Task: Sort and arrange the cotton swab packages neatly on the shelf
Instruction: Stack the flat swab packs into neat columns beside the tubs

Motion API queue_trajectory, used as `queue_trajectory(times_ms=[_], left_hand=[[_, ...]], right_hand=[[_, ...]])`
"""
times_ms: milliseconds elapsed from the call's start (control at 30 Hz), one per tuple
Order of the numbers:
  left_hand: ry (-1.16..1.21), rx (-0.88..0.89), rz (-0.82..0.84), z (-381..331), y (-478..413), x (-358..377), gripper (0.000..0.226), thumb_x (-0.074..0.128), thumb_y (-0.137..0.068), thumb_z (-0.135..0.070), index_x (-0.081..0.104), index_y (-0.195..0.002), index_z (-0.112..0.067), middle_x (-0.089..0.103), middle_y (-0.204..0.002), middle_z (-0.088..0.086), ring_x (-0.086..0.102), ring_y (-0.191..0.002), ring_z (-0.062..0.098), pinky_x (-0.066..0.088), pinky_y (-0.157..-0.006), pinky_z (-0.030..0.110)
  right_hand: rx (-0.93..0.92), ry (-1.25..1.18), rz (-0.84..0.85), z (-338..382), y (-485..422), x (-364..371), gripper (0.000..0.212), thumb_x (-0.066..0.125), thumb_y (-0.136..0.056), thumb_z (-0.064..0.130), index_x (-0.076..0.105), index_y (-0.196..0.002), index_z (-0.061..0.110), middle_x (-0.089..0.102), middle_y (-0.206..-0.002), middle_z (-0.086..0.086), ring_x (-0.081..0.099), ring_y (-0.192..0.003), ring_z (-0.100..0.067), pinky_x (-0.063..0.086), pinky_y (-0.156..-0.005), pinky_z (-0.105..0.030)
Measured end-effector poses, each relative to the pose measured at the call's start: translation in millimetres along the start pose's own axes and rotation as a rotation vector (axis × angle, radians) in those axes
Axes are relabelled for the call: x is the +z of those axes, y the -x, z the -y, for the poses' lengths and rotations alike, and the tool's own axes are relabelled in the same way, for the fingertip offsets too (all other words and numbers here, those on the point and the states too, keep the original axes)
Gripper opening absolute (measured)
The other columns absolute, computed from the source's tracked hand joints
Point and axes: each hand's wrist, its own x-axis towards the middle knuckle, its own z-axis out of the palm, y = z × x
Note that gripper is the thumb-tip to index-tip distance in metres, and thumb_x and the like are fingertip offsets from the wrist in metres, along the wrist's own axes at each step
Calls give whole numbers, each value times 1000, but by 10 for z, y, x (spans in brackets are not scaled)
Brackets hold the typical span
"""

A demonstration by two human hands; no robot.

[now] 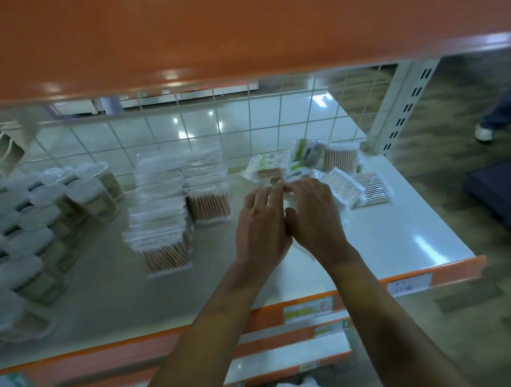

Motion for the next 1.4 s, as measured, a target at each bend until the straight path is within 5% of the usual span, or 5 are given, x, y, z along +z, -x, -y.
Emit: queue_trajectory(times_ms=[167, 333, 600, 1167, 1400], left_hand=[[36, -15, 46, -96, 21, 150, 50, 62, -81, -16, 52, -129, -9, 59, -116, 10, 52, -111, 29, 41, -95, 35], [43, -44, 108, -231, 27, 199, 62, 66, -78, -16, 45, -136, -12, 57, -122, 10, 47, -117, 29, 40, -98, 36], [28, -87, 153, -317, 28, 364, 60, 59, -75, -10, 46, -133, -9, 55, -128, 11, 48, -121, 30, 37, -102, 38], [111, -186, 110, -365, 95, 454, 68, 71, -79, -15, 39, -140, -7, 46, -138, 8, 42, -128, 24, 29, -106, 25], [223, -182, 32, -386, 86, 347, 63, 70, -81, -18, 43, -138, -17, 52, -133, 1, 47, -121, 20, 27, -94, 19]], right_hand=[[92, -66, -126, -211, 32, -84, 36, 59, -74, -1, 63, -108, 6, 56, -117, -15, 47, -113, -33, 40, -92, -34], [194, -21, -111, -437, -16, -121, 45, 56, -74, 1, 56, -120, 3, 49, -127, -19, 40, -119, -37, 33, -98, -37], [338, 82, 45, -733, -86, -40, 72, 62, -81, 43, 29, -140, 20, 26, -146, -8, 17, -138, -28, 24, -106, -52], [252, -251, -77, -755, 114, -113, 52, 68, -72, 15, 52, -122, 9, 46, -129, -15, 37, -120, -33, 30, -99, -35], [165, -429, -86, -632, 137, -320, 39, 60, -76, 15, 62, -115, 14, 63, -99, 1, 53, -87, -12, 37, -64, -11]])
